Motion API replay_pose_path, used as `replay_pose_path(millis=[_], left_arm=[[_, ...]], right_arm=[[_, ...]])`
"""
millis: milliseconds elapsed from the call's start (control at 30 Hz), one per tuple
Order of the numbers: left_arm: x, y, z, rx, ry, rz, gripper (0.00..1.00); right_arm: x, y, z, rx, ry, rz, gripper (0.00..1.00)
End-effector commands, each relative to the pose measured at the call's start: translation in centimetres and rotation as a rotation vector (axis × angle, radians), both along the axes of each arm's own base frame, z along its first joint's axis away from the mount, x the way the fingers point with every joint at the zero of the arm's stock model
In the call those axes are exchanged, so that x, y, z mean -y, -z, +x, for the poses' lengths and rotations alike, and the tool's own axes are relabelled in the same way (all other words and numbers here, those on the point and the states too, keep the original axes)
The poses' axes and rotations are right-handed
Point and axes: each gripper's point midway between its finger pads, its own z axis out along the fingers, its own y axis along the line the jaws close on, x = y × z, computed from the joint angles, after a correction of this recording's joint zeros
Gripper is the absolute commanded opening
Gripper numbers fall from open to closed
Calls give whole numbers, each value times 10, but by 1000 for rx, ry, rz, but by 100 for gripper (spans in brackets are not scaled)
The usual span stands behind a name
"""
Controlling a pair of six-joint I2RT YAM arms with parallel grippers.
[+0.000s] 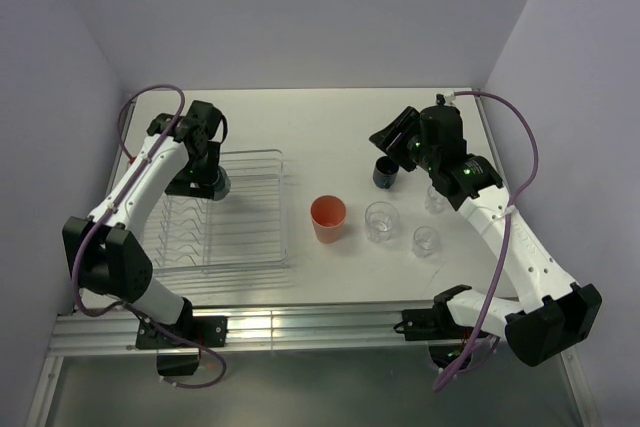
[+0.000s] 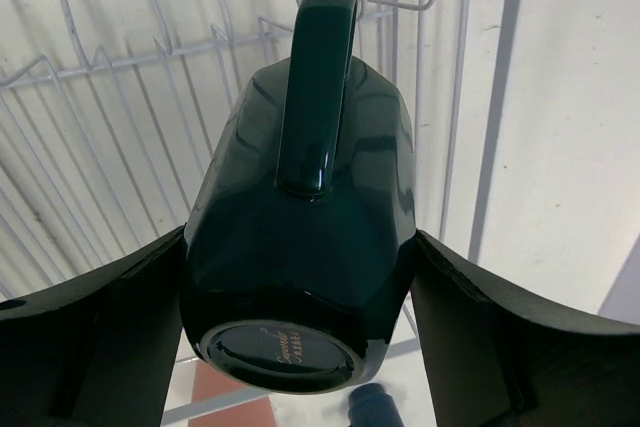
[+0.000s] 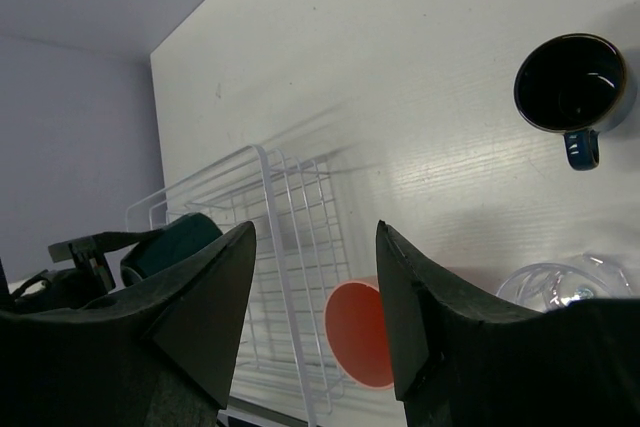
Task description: Load the cups into the dish rack
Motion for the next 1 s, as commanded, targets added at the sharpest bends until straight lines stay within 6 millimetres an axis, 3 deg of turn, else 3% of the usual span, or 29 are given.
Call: replay_pose_path(millis=[0, 400, 967], left_arm=[[4, -4, 16, 40, 55, -29, 0], [3, 22, 23, -28, 68, -55, 0], [-10, 48, 18, -89, 12, -79, 0]], right_arm=[[2, -19, 4, 46, 26, 17, 59], [2, -16, 7, 44, 26, 9, 59], [-3, -14, 11, 35, 5, 8, 60]])
